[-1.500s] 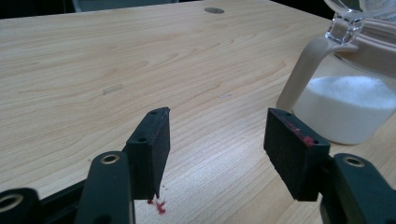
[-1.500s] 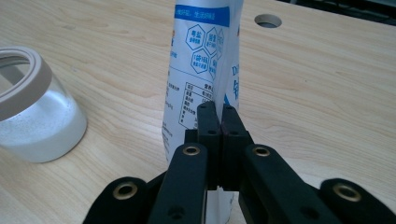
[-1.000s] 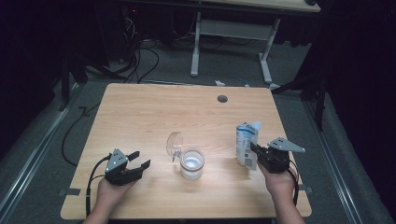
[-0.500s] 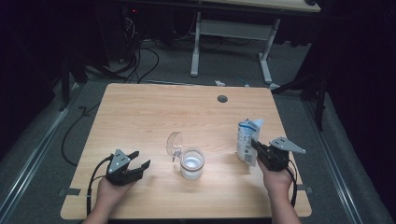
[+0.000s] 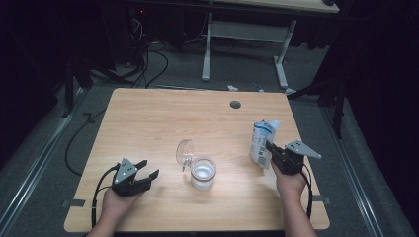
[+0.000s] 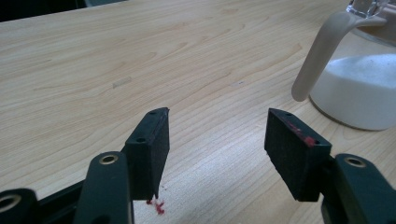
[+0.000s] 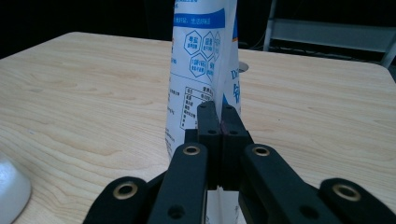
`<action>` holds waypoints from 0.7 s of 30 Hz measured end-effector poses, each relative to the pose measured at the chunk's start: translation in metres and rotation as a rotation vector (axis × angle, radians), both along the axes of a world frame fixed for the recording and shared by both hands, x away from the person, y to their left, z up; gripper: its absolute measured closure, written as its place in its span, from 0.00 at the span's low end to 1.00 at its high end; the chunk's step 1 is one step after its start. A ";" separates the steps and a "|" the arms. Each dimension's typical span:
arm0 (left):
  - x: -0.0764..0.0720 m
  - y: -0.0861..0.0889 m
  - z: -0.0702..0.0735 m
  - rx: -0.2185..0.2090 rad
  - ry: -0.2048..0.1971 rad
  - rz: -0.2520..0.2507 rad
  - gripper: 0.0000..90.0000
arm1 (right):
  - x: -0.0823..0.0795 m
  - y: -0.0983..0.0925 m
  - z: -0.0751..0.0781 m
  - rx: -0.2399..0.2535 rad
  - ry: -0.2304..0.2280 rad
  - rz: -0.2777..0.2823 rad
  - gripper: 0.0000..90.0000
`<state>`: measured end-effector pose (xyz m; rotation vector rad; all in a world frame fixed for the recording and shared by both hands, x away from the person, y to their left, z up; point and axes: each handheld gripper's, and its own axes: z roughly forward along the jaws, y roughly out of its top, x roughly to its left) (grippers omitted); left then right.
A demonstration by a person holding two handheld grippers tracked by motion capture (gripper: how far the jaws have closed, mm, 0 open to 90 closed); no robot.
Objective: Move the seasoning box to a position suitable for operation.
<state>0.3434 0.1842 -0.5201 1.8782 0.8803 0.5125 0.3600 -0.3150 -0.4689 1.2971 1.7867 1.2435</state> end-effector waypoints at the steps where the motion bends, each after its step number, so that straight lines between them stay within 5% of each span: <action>1: 0.000 0.000 0.000 0.002 -0.001 -0.001 0.45 | 0.002 0.001 -0.002 -0.009 -0.002 -0.002 1.00; 21: -0.002 -0.004 -0.001 0.009 -0.001 -0.026 0.45 | -0.010 0.001 -0.010 -0.026 0.000 0.002 0.98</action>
